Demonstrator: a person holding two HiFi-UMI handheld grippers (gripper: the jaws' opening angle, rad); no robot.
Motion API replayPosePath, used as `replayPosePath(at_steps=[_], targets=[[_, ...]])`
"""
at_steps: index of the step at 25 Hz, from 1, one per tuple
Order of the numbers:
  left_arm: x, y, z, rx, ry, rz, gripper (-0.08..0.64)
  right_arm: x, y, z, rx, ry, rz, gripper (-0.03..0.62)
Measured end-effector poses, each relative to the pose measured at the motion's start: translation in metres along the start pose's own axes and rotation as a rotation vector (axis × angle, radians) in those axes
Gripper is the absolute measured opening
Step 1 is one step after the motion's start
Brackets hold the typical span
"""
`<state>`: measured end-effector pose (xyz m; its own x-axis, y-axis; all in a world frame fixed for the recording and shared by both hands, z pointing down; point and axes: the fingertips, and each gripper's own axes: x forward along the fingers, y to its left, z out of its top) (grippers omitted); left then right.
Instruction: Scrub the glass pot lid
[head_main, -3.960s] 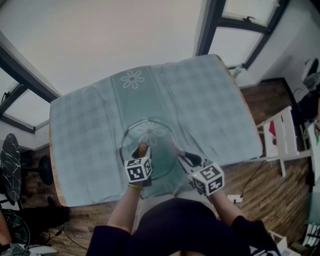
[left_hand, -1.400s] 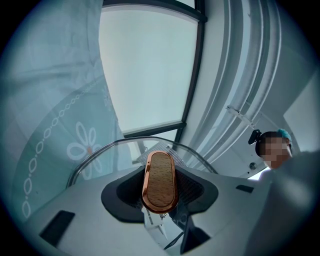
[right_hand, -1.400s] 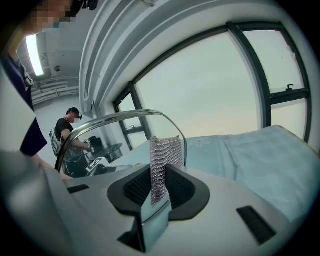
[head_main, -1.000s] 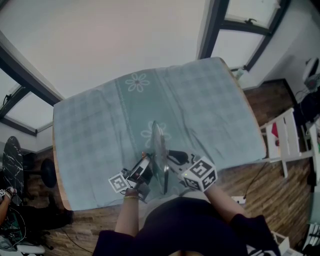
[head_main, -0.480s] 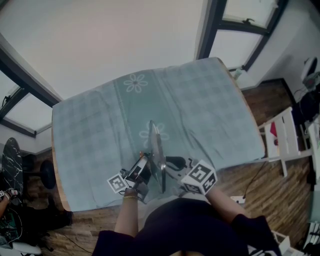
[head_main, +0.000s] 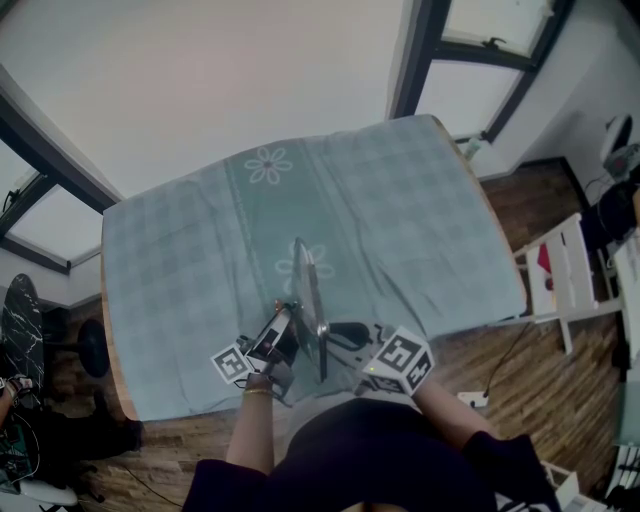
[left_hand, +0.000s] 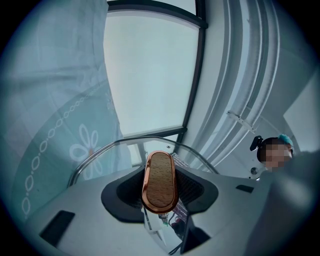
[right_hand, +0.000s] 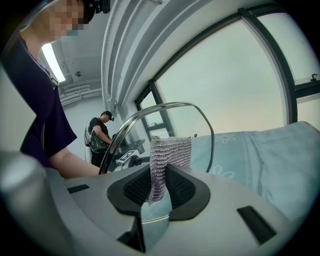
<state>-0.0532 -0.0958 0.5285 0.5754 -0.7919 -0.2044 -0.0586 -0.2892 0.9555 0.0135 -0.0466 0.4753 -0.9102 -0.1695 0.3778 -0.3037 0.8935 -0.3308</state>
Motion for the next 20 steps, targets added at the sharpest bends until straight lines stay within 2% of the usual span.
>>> replayPosePath(at_steps=[11, 20], targets=[[-0.001, -0.001, 0.002, -0.012, -0.039, -0.006, 0.167, -0.012, 0.022, -0.004, -0.015, -0.004, 0.076, 0.083], [-0.002, 0.001, 0.003, -0.01, -0.045, -0.006, 0.167, -0.021, 0.034, -0.02, -0.045, 0.035, 0.135, 0.083]])
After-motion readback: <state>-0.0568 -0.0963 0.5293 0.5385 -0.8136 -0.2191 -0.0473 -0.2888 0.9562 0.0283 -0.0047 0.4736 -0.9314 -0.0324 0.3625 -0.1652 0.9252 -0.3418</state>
